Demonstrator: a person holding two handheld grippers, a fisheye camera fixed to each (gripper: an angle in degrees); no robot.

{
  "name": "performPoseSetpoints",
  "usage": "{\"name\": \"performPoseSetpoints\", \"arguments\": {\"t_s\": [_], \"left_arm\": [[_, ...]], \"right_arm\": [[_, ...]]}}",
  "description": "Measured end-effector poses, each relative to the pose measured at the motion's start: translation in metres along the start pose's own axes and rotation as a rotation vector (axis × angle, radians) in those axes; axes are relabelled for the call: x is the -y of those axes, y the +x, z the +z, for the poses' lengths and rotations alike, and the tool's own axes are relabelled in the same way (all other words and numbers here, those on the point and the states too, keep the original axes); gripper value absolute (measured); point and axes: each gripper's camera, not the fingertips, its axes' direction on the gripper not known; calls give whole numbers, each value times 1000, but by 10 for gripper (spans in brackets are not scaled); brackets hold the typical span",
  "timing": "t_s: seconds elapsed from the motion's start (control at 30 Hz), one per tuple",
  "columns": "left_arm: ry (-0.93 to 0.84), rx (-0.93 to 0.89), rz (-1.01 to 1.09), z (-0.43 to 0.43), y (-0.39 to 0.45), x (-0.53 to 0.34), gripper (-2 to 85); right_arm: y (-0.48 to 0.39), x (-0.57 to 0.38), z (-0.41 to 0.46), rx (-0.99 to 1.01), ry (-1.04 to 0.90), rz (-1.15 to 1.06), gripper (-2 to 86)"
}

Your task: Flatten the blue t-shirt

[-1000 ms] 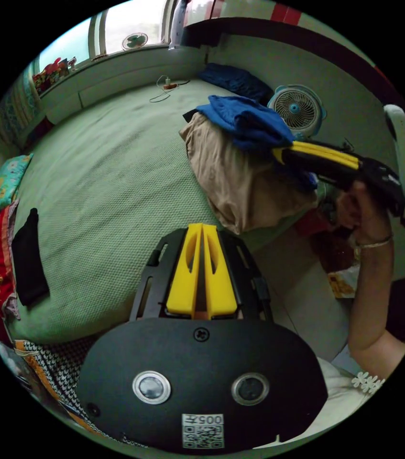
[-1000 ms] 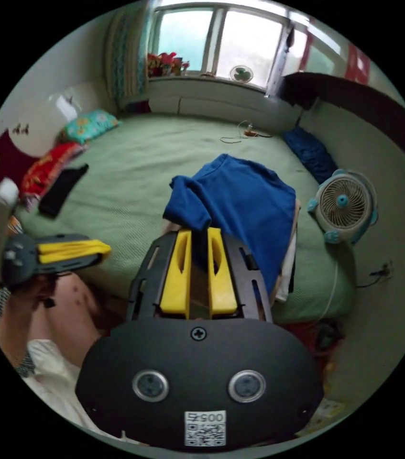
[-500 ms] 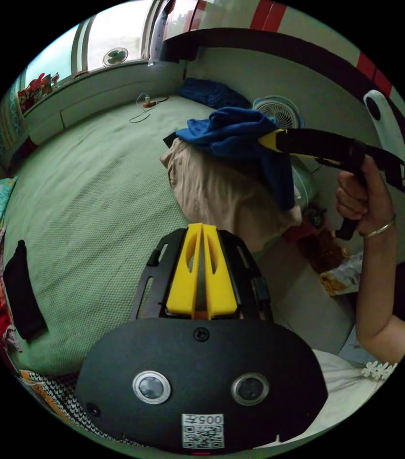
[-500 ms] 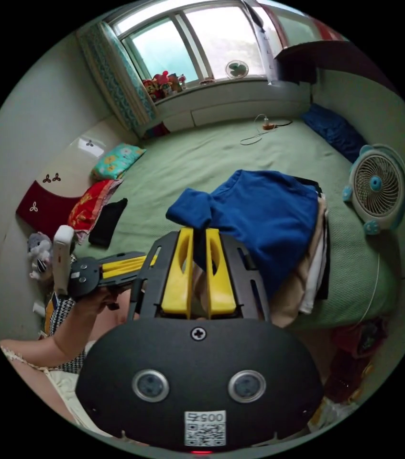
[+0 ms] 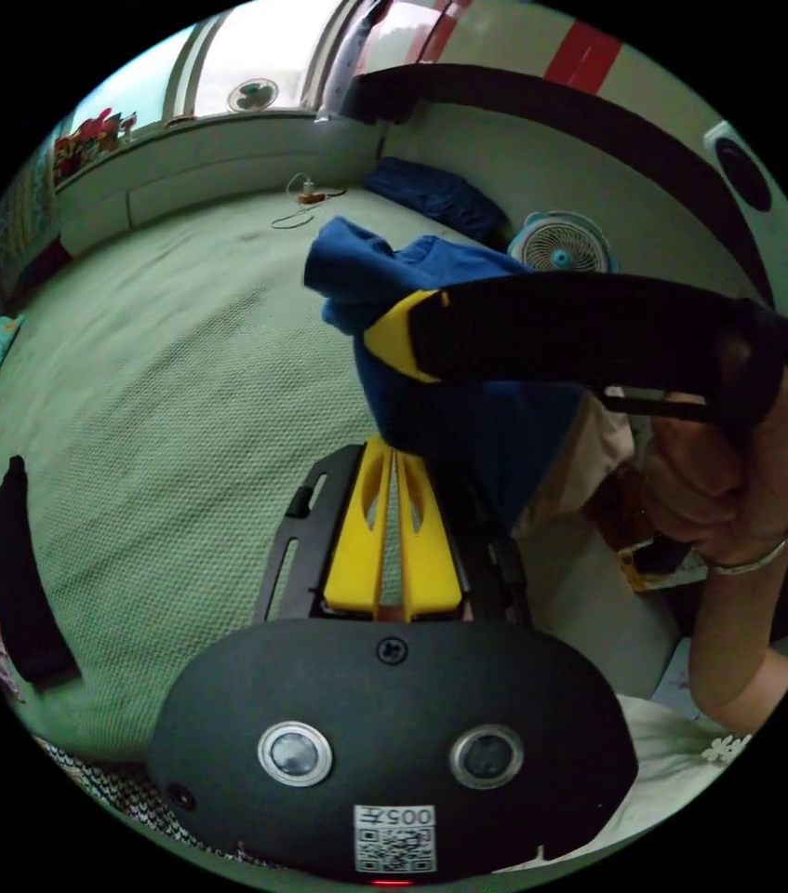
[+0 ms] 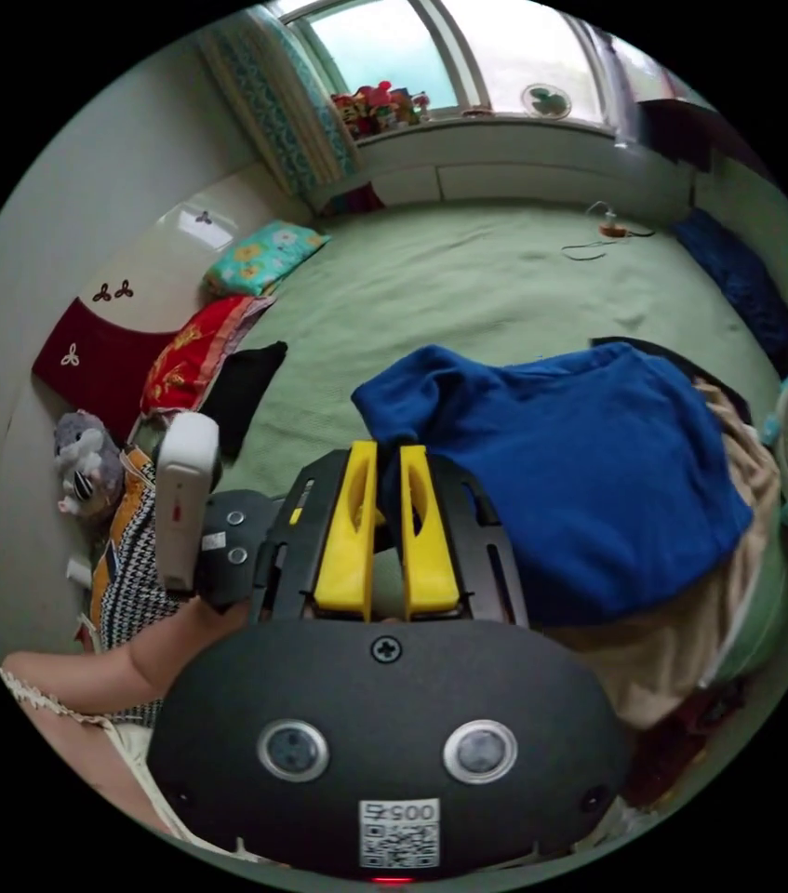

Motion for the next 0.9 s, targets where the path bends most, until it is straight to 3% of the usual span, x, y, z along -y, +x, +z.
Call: {"name": "performPoseSetpoints", "arguments": {"t_s": [0.2,0.33,0.43,0.67,0.9], "left_arm": [[-44,153,-173,-21,-129,-48,-7],[-119,273,-381,-38,-220,-101,-6],[-96,286,-475,-55,-260,-132,-6],[-30,253,-419,-61,-295,-133,-6],[-83,378,-412,-26,-339,-110,-3]], "right_arm": [[-78,60,111,176,-74,-63,6],[-144,98,209,190,-232,-50,63],[-173,99,217,237,-134,-73,80],[-161,67,185,-136,-68,46,80],[-152,59,168,-285,-80,164,95]]}}
